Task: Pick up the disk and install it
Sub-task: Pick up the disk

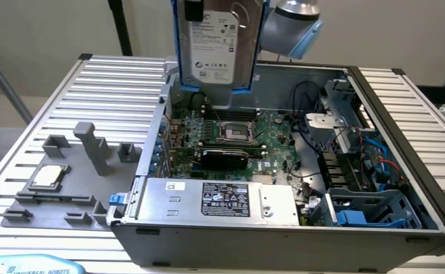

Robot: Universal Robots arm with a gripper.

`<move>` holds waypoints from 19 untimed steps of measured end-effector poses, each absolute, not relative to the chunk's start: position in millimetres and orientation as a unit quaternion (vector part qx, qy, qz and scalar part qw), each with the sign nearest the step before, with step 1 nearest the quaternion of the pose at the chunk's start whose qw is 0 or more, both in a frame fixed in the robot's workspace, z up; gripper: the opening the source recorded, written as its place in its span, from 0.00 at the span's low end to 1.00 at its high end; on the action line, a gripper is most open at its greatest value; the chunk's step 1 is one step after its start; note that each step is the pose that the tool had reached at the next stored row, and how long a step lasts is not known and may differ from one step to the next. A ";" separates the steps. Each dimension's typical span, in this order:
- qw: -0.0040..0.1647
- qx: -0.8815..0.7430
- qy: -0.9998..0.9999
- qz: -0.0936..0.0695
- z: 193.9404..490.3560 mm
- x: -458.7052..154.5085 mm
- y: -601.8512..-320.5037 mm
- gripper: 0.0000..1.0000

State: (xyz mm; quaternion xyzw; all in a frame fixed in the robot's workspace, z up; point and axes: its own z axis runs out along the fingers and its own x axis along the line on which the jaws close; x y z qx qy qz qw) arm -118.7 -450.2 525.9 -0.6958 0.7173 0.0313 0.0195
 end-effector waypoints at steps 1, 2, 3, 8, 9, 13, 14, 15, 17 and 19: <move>0.019 -0.696 0.717 0.031 525.9 -113.7 -451.8 0.33; 0.019 -0.696 0.717 0.031 525.9 -109.2 -453.2 0.33; 0.019 -0.696 0.717 0.031 525.9 -104.8 -454.5 0.33; 0.019 -0.696 0.717 0.031 525.9 -82.0 -461.6 0.33; 0.019 -0.696 0.717 0.031 525.9 -77.5 -463.1 0.33; 0.019 -0.696 0.717 0.031 525.9 -59.6 -469.2 0.33; 0.019 -0.696 0.717 0.031 525.9 -55.3 -471.0 0.33; 0.019 -0.696 0.717 0.031 525.8 -51.2 -473.1 0.33; 0.019 -0.696 0.717 0.031 525.7 -43.8 -477.6 0.33; 0.019 -0.696 0.717 0.031 525.5 -37.1 -482.7 0.33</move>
